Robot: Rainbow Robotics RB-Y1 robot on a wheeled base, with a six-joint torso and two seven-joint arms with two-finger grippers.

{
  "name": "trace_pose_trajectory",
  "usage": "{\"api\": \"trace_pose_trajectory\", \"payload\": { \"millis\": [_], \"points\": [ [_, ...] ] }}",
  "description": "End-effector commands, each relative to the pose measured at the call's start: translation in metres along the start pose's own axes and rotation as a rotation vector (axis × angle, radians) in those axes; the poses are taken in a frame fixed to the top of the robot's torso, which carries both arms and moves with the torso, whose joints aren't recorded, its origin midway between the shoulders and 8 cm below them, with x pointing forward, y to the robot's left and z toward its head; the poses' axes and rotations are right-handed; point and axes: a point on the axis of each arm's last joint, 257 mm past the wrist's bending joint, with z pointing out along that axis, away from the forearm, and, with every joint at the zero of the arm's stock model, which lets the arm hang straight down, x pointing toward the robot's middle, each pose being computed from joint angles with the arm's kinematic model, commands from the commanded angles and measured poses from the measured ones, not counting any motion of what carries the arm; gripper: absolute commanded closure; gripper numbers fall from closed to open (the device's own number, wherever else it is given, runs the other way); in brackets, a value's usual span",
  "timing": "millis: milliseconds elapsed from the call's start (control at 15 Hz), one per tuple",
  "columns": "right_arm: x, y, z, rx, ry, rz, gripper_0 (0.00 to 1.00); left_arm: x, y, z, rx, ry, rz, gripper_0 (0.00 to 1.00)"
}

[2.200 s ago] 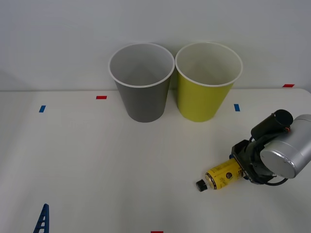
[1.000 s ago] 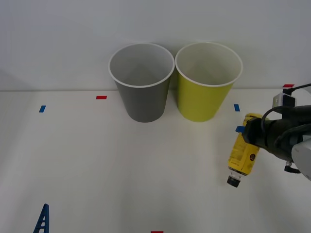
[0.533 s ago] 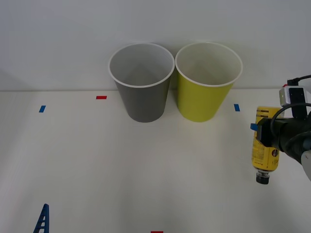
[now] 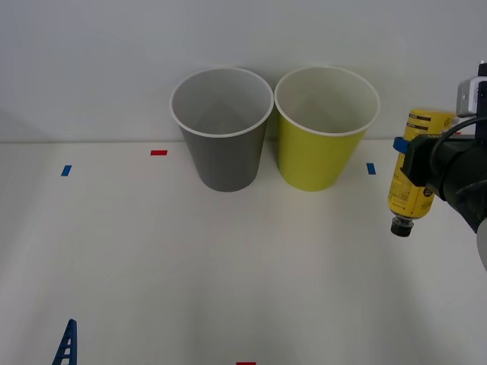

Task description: Put cans in the gray bin and PET bottles in the light green bin.

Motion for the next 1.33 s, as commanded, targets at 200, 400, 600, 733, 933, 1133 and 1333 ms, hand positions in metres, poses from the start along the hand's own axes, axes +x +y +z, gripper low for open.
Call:
{"api": "trace_pose_trajectory", "payload": {
  "millis": [200, 400, 600, 733, 933, 1133, 1333],
  "points": [
    [-0.046, 0.020, -0.013, 0.037, -0.131, 0.001, 1.00, 0.000, 0.000, 0.000, 0.000, 0.000, 0.000, 0.00],
    [-0.080, 0.039, -0.023, 0.009, -0.212, 0.041, 1.00, 0.000, 0.000, 0.000, 0.000, 0.000, 0.000, 0.00],
    [-0.113, 0.054, -0.032, -0.013, -0.285, 0.040, 1.00, 0.000, 0.000, 0.000, 0.000, 0.000, 0.000, 0.00],
    [-0.133, 0.069, -0.033, -0.045, -0.317, 0.036, 1.00, 0.000, 0.000, 0.000, 0.000, 0.000, 0.000, 0.00],
    [-0.165, 0.085, -0.021, -0.067, -0.335, 0.041, 1.00, 0.000, 0.000, 0.000, 0.000, 0.000, 0.000, 0.00],
    [-0.192, 0.097, -0.017, -0.074, -0.359, 0.031, 1.00, 0.000, 0.000, 0.000, 0.000, 0.000, 0.000, 0.00],
    [-0.205, 0.104, -0.002, -0.079, -0.368, 0.004, 1.00, 0.000, 0.000, 0.000, 0.000, 0.000, 0.000, 0.00]
  ]
}}
